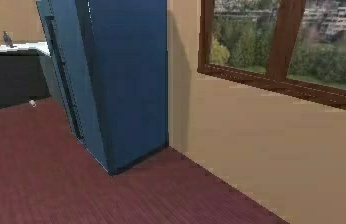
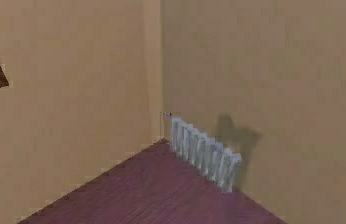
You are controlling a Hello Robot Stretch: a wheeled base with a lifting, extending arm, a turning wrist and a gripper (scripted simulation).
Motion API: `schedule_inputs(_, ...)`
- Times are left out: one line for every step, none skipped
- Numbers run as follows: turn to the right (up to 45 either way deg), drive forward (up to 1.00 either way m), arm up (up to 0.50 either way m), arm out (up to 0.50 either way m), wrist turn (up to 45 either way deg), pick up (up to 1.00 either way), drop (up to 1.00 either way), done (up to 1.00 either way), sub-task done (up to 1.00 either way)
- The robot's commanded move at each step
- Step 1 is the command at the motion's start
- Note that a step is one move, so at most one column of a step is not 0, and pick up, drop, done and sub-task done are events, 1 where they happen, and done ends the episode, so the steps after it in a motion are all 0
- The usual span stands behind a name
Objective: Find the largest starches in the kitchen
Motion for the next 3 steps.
schedule_inputs(45.0, 0.00, 0.00, 0.00, 0.0, 0.00, 0.00, 0.00, 0.00)
schedule_inputs(0.0, 0.05, 0.00, 0.00, 0.0, 0.00, 0.00, 0.00, 0.00)
schedule_inputs(-45.0, 0.00, 0.00, 0.00, 0.0, 0.00, 0.00, 0.00, 0.00)
